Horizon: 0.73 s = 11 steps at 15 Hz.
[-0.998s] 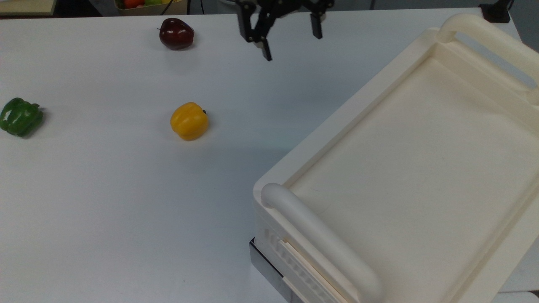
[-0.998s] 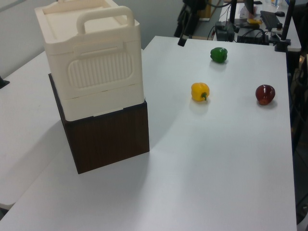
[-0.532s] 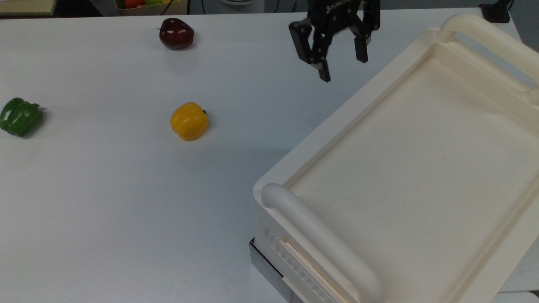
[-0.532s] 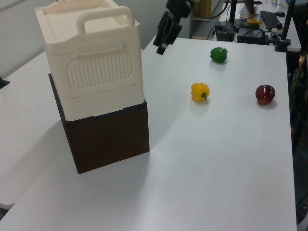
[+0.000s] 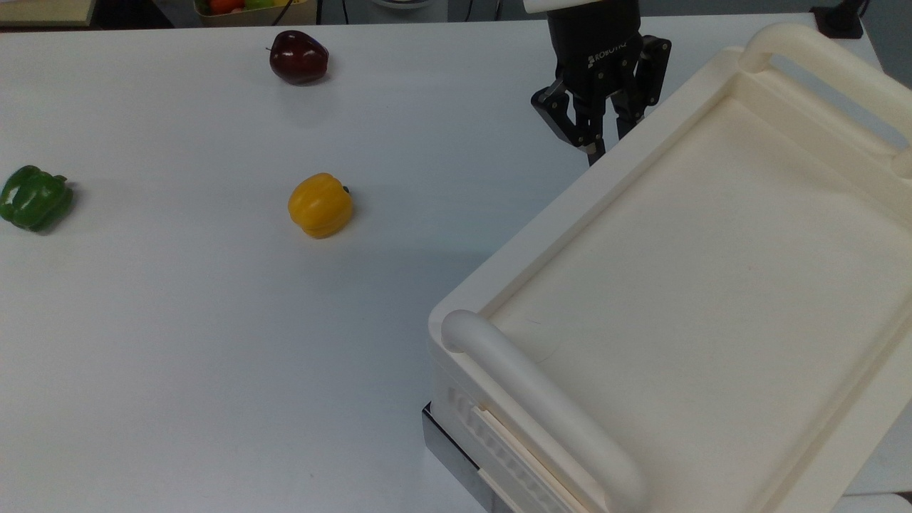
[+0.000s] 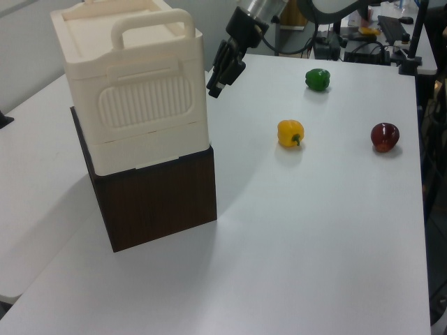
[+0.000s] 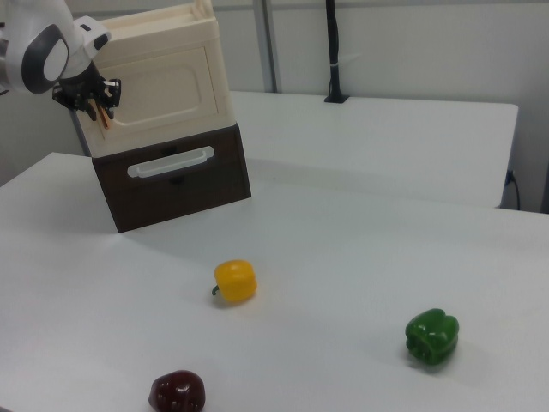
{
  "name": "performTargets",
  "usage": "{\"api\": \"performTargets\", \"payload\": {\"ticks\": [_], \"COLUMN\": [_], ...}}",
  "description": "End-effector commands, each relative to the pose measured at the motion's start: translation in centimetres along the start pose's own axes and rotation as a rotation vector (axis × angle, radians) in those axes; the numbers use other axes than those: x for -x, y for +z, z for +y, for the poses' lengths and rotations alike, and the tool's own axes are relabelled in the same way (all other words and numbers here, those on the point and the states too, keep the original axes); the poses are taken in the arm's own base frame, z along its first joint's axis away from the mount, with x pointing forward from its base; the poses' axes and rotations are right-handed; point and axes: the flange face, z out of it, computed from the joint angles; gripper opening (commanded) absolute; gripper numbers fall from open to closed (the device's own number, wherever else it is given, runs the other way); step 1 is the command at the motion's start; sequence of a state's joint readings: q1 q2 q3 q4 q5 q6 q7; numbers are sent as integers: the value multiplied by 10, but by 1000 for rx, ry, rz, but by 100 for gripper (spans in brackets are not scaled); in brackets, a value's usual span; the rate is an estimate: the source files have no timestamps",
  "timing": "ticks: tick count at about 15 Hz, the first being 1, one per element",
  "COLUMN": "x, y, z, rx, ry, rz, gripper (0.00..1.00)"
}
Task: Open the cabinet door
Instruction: 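Move the gripper down to the free edge of the cream cabinet door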
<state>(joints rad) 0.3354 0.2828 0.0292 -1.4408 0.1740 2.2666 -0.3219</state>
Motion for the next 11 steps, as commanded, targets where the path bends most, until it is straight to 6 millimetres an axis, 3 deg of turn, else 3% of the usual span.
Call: {"api": "performTargets", "payload": {"ticks": [1,4,8,11], "x": [-7,-14,-19,-20], "y": [-4,-13,-1,10], "z": [-4,-4,-14,-12], "rx": [14,16,10,19], "ry": [4,3,-11,-15], "rz": [20,41,45,55], "gripper": [37,37,37,23]}}
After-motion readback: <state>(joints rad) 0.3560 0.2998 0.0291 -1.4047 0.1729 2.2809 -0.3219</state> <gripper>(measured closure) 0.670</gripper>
